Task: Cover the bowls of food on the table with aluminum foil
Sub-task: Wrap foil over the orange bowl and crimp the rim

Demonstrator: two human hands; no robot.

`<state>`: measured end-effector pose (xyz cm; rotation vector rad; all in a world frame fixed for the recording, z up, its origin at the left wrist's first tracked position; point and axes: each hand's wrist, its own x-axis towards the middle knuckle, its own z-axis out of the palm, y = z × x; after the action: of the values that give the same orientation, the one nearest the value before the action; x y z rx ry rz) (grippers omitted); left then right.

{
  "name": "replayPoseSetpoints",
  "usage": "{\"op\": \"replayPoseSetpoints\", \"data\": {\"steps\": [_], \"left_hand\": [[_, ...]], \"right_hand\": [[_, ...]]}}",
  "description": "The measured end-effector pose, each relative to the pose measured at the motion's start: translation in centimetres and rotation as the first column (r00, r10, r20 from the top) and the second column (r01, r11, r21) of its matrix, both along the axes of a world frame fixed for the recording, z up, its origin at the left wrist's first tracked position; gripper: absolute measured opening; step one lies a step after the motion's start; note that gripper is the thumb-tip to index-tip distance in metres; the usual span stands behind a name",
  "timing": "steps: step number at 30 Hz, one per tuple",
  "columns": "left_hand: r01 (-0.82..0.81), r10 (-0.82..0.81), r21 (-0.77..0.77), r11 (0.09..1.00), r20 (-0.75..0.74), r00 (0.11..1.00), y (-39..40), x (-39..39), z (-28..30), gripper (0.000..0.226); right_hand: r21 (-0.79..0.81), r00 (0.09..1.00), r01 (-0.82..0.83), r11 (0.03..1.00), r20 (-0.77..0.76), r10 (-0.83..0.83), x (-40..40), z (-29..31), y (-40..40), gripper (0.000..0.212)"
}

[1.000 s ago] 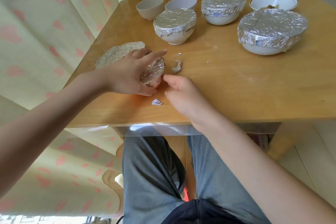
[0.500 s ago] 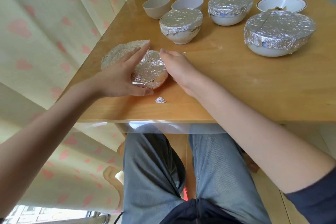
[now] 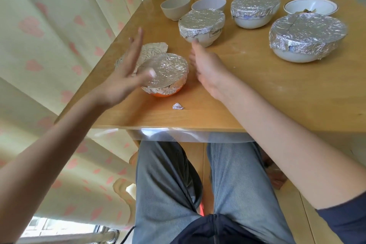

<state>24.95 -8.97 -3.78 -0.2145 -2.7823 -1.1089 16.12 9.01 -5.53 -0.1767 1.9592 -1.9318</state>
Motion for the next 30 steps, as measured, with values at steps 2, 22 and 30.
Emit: {"op": "replayPoseSetpoints", "data": {"steps": [2,22,30], "left_hand": [[-0.216,0.255,0.403,0.890,-0.045,0.966,0.9,0.4,-1.3,0.084],[-0.666,0.812,0.675,0.319,0.168,0.559,8.0,-2.1,-2.2,0.054],[-0.618,0.715,0.695,0.366,0.215,0.665,6.9,-1.4,-2.2,0.062]], "right_hand": [[0.073,0.994,0.047,0.996,-0.107,-0.039,-0.4,0.7,0.0,0.052],[0.074,0.994,0.001,0.997,-0.110,0.007,-0.5,0.2,-3.6,0.044],[0.075,0.993,-0.075,0.994,-0.087,0.081,-0.3,1.0,-2.7,0.068]]}}
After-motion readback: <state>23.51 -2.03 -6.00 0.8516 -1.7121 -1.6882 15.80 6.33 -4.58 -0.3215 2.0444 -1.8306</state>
